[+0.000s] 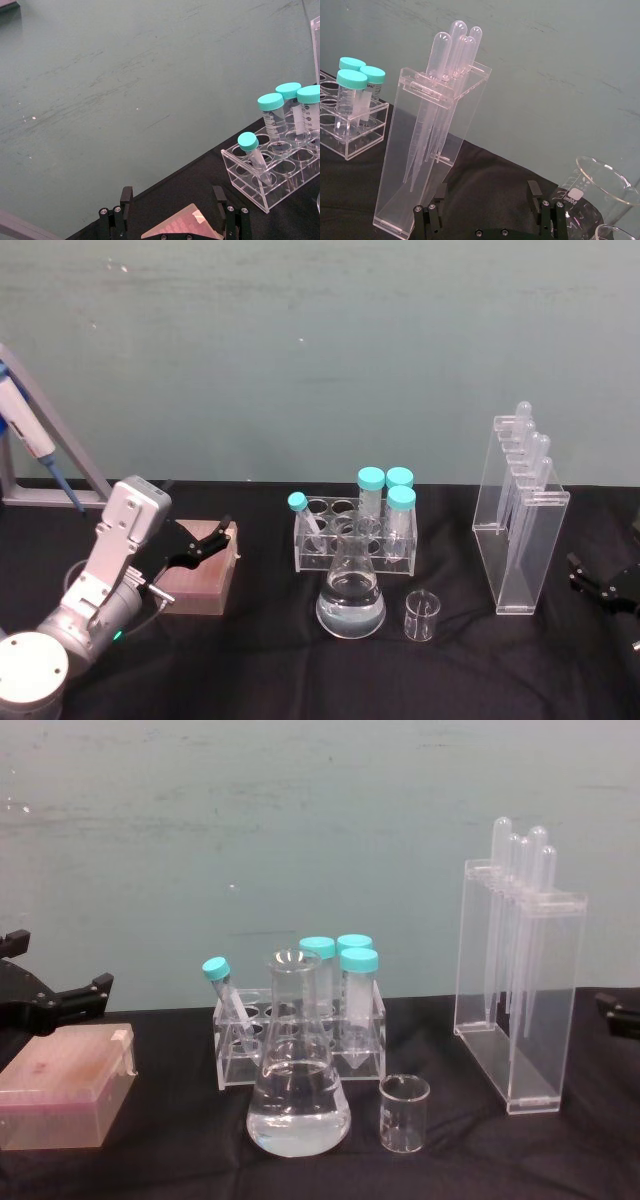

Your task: Place the experimental apparatus aside using one hand.

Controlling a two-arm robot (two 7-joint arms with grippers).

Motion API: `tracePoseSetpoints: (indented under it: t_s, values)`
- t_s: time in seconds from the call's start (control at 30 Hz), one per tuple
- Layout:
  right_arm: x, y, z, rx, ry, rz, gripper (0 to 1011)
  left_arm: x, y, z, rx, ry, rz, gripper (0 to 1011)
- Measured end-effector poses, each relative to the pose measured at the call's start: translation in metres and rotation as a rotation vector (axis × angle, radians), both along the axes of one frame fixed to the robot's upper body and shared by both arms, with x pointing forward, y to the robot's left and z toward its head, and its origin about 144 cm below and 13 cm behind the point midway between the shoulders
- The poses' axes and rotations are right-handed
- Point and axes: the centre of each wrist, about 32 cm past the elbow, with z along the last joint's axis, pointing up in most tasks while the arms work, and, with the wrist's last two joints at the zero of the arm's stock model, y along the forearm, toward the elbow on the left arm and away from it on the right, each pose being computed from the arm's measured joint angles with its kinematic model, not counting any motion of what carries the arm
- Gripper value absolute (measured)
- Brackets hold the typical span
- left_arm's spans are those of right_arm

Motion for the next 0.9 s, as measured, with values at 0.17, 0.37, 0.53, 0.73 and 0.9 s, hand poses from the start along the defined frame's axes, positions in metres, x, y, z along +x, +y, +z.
tracePoseSetpoints:
  t_s: [0.17, 0.37, 0.53, 0.73, 0.9]
  values:
    - [0.0, 0.0, 0.0, 0.0, 0.0, 0.0, 1000, 0.0, 0.0, 0.0, 0.0, 0.0, 0.0, 1000]
    - [0.0, 0.0, 0.0, 0.0, 0.0, 0.0, 1000, 0.0, 0.0, 0.0, 0.0, 0.0, 0.0, 1000]
    - [0.0, 0.0, 0.0, 0.0, 0.0, 0.0, 1000, 0.0, 0.0, 0.0, 0.0, 0.0, 0.0, 1000]
    - [0.0, 0.0, 0.0, 0.0, 0.0, 0.0, 1000, 0.0, 0.0, 0.0, 0.0, 0.0, 0.0, 1000]
    - [0.0, 0.0, 0.0, 0.0, 0.0, 0.0, 1000, 0.0, 0.0, 0.0, 0.0, 0.0, 0.0, 1000]
